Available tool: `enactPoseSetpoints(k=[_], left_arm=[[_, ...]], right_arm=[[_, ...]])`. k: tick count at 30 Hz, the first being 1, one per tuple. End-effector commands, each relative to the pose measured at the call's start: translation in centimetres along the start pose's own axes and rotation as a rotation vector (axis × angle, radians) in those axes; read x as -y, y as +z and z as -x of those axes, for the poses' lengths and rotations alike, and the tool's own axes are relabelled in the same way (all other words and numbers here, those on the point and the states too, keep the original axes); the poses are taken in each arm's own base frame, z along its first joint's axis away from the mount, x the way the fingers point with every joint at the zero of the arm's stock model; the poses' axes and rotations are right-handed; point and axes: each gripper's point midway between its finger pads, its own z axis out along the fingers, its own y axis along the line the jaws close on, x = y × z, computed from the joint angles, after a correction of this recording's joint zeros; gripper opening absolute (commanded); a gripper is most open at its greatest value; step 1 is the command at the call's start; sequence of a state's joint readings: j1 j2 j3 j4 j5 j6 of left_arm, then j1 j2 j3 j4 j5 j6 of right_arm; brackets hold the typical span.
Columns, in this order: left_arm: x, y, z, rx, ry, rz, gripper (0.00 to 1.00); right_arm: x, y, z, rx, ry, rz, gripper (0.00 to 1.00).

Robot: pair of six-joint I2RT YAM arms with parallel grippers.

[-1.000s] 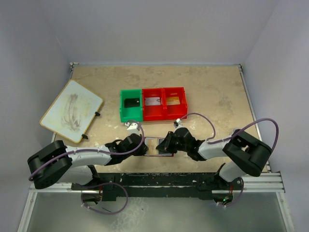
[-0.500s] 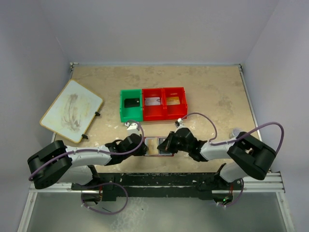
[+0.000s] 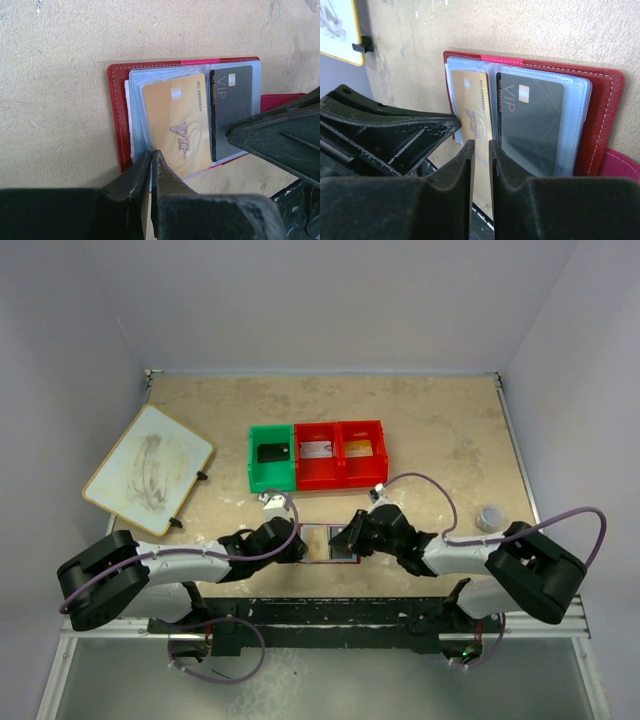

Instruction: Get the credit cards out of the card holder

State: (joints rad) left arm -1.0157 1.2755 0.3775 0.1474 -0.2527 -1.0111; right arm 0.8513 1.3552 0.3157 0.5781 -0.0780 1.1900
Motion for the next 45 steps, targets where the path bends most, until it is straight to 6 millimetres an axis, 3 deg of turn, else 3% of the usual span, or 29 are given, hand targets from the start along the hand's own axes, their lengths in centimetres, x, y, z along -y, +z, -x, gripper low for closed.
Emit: enactPoseSetpoints(k=[1,5,13,16,23,31,45], left_arm=[[-1.0,-0.1,-1.5,-0.06,0.027,0.037,0.0],[-1.0,-0.1,-1.6,-0.064,0.026,0.037,0.0],[-0.9,0.2,-1.8,-0.074,0.028,0.033,0.0],[-0.7,0.3,-1.8,-0.077,0.027,0.027,0.0],[-0.9,0.3,-1.9,-0.078,0.032,0.037,0.0],[-1.2,0.5,-2.0,-0.081,0.034,0.046,0.0],[-1.2,0.5,-2.1,-0.084,0.035,0.049,0.0]], right_arm=[[-0.7,0.6,0.2,-0.013,-0.046,0.01,0.25],[-1.1,1.2,0.0,-0.035,-0.066,0.034,0.31],[-1.3,2.8,0.1,-0.045,-0.116,0.03,0.32],[-1.4,2.9,-0.1,-0.05,-0.099,0.046,0.23],[-1.7,1.6,-0.1,-0.041,-0.077,0.062,0.0],[-1.0,-0.1,1.2,0.022,-0.082,0.02,0.0],[1.3,-1.1,1.7,0.047,-0.05,-0.031,0.0]])
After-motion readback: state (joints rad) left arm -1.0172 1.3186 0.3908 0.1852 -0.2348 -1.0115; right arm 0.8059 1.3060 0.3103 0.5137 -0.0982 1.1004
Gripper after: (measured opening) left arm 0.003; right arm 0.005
